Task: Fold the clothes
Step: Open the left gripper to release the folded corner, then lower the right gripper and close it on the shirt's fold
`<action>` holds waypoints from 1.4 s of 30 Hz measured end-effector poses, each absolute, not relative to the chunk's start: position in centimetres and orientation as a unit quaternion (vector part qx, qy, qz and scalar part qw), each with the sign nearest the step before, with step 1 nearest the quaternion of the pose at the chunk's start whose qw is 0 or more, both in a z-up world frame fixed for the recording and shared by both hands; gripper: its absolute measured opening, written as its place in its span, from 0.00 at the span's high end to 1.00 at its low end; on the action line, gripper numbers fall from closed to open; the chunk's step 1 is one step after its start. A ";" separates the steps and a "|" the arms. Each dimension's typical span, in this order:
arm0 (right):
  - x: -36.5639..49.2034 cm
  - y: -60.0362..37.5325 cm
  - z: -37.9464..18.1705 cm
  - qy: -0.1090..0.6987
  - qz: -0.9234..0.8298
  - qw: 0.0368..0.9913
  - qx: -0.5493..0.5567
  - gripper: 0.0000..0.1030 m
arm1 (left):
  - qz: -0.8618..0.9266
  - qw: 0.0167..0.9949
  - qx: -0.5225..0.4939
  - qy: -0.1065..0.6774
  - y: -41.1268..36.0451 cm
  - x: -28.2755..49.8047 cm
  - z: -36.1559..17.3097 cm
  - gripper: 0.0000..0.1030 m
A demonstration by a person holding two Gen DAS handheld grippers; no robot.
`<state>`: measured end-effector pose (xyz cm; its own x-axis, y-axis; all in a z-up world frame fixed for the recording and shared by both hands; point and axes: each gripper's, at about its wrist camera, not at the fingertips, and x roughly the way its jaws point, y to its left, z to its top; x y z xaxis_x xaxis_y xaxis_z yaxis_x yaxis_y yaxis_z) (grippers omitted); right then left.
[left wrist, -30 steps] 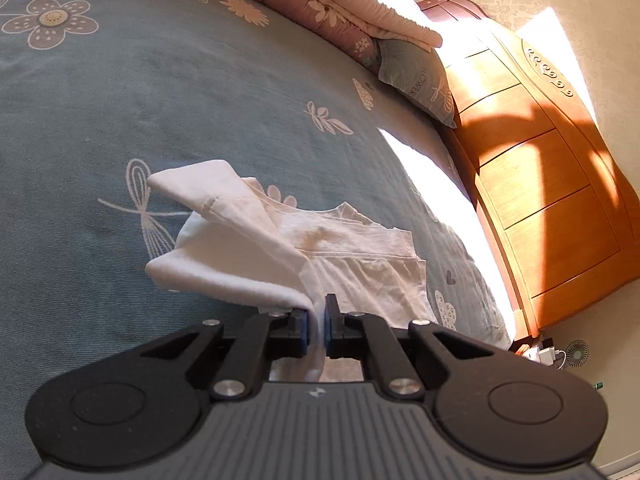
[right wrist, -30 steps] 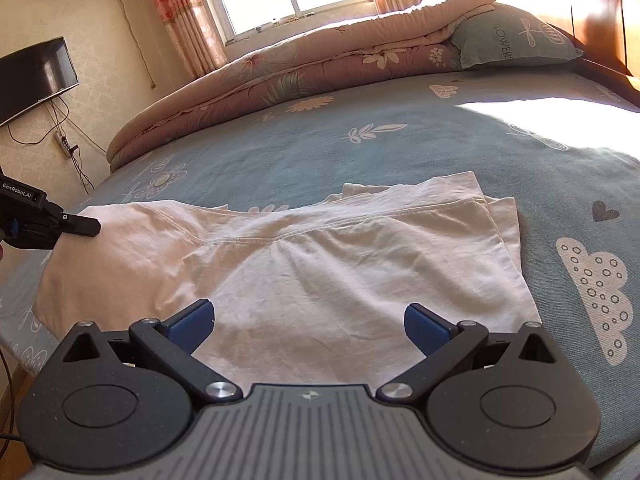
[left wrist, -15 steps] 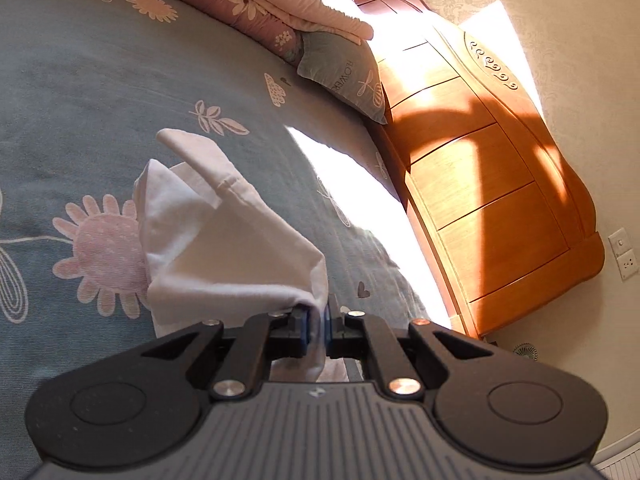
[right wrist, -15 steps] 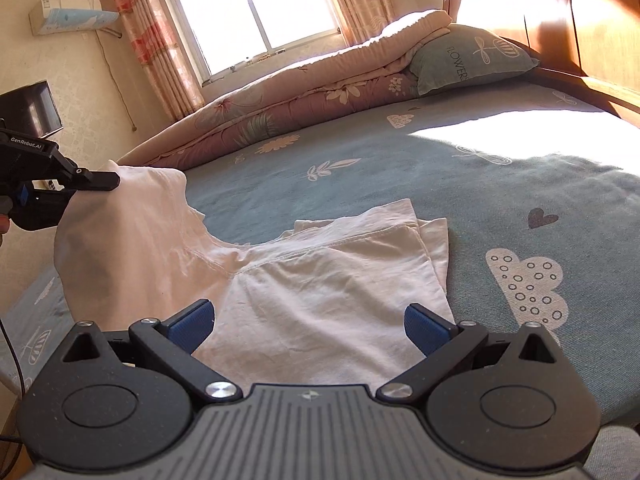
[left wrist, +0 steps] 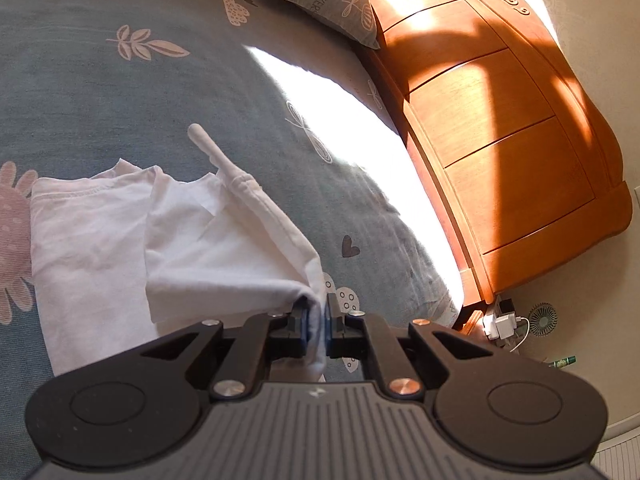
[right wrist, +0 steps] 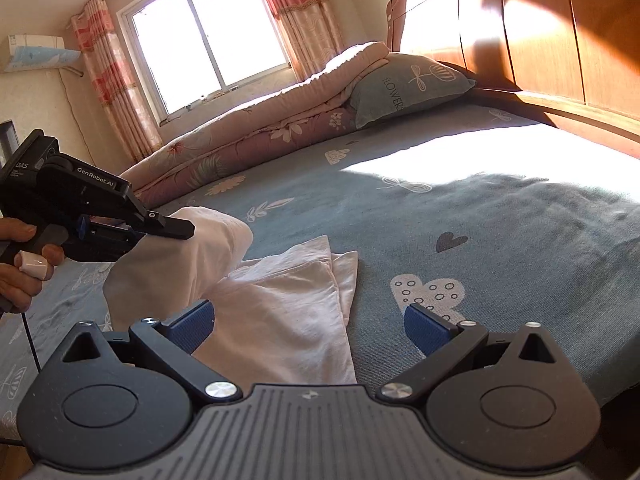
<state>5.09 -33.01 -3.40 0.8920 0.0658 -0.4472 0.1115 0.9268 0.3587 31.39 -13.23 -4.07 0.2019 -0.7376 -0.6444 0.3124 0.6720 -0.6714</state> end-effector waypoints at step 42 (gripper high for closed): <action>4.2 -35.7 -5.3 0.260 -0.059 0.942 0.204 0.00 | -0.337 0.686 -0.247 0.596 -14.2 29.3 -7.5 0.15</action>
<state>4.20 -35.67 -5.31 0.8580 -0.0050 -0.5136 0.2166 0.9102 0.3530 29.33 -14.25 -7.53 0.0618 -0.7558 -0.6519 0.1675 0.6517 -0.7397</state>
